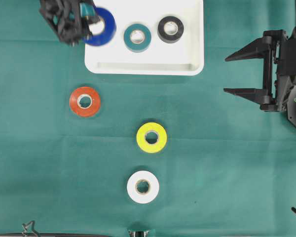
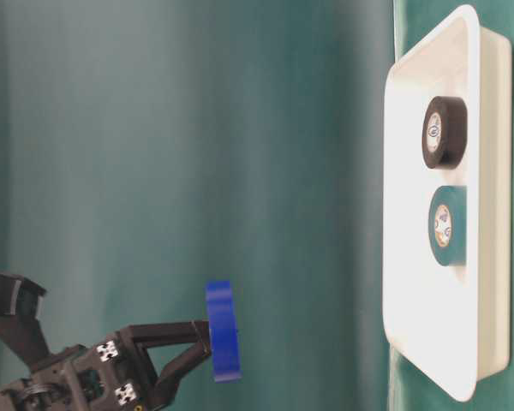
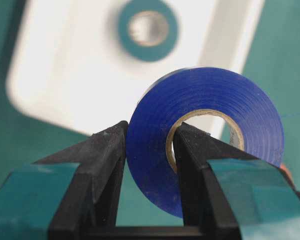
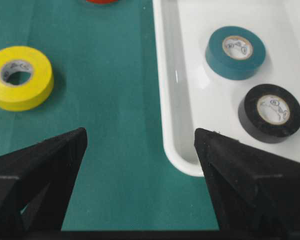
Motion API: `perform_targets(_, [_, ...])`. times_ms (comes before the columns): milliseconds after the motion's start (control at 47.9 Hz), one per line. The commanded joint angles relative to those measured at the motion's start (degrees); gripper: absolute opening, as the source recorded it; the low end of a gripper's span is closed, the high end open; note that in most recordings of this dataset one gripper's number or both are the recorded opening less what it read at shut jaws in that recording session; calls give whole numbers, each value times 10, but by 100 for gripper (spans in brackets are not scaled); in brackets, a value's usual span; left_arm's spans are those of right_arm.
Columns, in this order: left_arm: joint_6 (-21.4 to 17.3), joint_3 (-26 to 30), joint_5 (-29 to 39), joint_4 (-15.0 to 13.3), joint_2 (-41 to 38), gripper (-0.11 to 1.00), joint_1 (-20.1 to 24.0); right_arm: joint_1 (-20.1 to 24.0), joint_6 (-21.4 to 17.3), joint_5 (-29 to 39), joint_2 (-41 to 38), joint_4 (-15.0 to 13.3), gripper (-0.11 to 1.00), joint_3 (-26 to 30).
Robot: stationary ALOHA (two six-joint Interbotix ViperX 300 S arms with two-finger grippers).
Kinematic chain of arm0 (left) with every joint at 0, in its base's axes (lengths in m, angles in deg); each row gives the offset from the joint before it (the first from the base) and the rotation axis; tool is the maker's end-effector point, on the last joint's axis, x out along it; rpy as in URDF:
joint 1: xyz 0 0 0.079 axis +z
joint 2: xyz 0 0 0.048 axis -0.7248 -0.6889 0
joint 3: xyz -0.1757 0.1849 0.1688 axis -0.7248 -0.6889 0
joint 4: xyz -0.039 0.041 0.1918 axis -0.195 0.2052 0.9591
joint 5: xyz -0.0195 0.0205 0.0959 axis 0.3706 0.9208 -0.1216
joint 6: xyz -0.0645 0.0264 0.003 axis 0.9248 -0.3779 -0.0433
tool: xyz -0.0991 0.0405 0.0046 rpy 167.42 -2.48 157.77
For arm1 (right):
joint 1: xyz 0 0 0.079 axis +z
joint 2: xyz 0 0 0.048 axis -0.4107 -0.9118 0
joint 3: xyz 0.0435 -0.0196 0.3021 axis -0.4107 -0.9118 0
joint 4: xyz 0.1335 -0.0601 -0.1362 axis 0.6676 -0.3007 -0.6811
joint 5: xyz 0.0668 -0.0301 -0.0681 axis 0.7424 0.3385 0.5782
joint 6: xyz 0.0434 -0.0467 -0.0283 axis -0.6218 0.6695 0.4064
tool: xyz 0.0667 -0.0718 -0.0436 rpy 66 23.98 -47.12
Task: Pick up the tape from a random location and place it into the white case.
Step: 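Lift the blue roll and carry it up toward the tray, then lower the blue roll into the tray's left corner and open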
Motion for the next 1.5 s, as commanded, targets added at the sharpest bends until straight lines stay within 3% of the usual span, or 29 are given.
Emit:
perform_targets(0, [-1,7,-4,2,18,25,19,1,1,-1,-1,-1,87,14])
perform_targets(209, [-1,6,-5,2,19,25,38,1,1,1,-1,-1,87,14])
perform_targets(856, [0,-4,-20,2,23,25,37,1,1,2,-2,-2,87,14])
perform_targets(1483, [-1,79,-37,2,-62,25,32,1,1,2,-1,-2,87,14])
